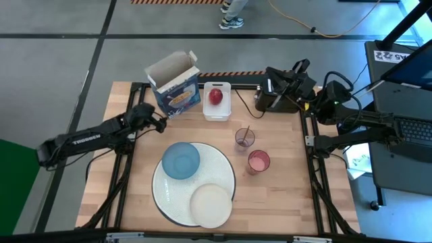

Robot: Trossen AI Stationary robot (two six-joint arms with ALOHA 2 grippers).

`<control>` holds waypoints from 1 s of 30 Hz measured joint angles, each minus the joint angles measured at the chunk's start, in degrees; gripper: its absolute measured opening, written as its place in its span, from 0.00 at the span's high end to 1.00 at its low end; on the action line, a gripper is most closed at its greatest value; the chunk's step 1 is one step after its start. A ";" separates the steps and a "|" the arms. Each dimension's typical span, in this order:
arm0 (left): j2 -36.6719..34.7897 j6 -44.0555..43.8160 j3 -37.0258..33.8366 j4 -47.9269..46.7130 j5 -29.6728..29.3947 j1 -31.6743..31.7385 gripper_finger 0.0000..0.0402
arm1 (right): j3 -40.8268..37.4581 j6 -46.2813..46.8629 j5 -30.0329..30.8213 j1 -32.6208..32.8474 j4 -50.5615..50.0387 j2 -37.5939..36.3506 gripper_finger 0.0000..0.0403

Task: Arrange a breakfast setting
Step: Pour the cereal into the blue bowl

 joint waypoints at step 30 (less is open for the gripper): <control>24.09 12.56 0.00 30.11 13.80 11.39 0.01 | 0.02 0.25 -0.68 0.01 2.19 -0.02 0.96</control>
